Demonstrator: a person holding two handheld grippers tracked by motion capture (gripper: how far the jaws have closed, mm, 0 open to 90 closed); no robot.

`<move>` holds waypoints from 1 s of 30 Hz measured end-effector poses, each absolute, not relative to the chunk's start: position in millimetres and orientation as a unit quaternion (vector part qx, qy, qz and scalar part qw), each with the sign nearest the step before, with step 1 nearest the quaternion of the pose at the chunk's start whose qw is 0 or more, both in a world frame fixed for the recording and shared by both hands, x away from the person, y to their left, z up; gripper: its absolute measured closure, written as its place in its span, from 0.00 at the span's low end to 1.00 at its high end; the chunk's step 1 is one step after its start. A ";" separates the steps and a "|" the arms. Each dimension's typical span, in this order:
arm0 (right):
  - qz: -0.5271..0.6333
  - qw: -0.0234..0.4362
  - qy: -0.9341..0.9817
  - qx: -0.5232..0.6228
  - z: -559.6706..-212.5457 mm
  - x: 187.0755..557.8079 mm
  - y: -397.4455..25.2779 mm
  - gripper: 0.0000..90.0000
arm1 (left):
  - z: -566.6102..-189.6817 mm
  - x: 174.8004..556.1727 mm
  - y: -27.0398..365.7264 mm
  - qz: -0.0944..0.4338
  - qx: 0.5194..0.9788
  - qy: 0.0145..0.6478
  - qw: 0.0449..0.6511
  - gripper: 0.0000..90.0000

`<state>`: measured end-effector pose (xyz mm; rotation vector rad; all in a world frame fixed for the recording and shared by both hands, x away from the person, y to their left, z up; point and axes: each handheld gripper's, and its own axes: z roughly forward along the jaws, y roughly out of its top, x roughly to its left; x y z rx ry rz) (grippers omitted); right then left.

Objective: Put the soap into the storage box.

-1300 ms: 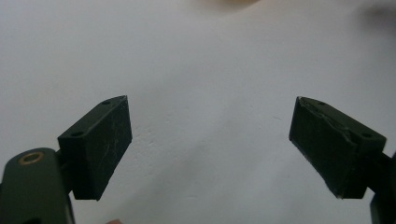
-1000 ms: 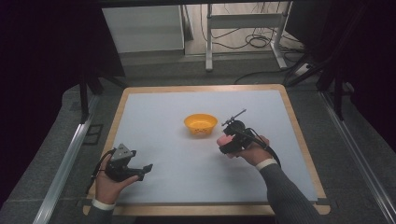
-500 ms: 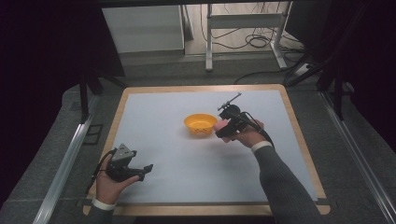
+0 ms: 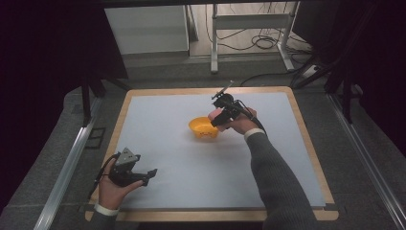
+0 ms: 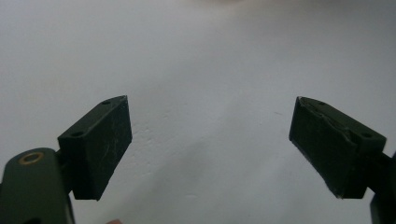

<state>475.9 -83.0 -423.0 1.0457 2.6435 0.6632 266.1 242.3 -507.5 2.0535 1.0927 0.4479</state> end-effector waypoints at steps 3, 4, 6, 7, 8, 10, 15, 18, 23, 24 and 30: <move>0.225 0.110 0.901 0.355 -425.3 483.4 -75.9 0.41 | -507.8 266.2 242.1 0.175 0.802 0.428 0.378 0.15; 0.225 0.110 0.901 0.355 -425.3 483.4 -75.9 0.41 | -507.8 266.2 242.1 0.175 0.802 0.428 0.378 0.15; 0.226 0.110 0.901 0.354 -427.6 489.8 -69.3 0.41 | -507.3 265.9 242.8 0.175 0.802 0.428 0.378 0.15; 0.224 0.113 0.902 0.352 -428.4 491.6 -67.1 0.41 | -507.1 265.7 243.2 0.175 0.801 0.428 0.379 0.15; 0.224 0.113 0.902 0.352 -428.4 491.6 -67.1 0.41 | -507.1 265.7 243.2 0.175 0.801 0.428 0.379 0.15; 0.224 0.117 0.902 0.350 -431.2 496.1 -60.8 0.41 | -506.4 265.4 244.2 0.175 0.800 0.429 0.380 0.15; 0.222 0.122 0.904 0.343 -437.6 499.5 -51.5 0.41 | -506.3 265.2 244.8 0.176 0.801 0.428 0.379 0.15; 0.221 0.128 0.905 0.339 -440.3 500.1 -48.2 0.41 | -506.4 265.2 244.6 0.176 0.802 0.428 0.379 0.15; 0.213 0.134 0.909 0.331 -446.2 500.5 -44.0 0.40 | -506.2 265.0 244.9 0.176 0.802 0.428 0.379 0.15; 0.212 0.135 0.910 0.330 -447.0 500.2 -43.3 0.40 | -506.4 265.1 244.7 0.176 0.802 0.428 0.378 0.15; 0.206 0.138 0.913 0.325 -450.1 498.1 -39.6 0.39 | -507.0 265.1 243.8 0.177 0.802 0.428 0.378 0.15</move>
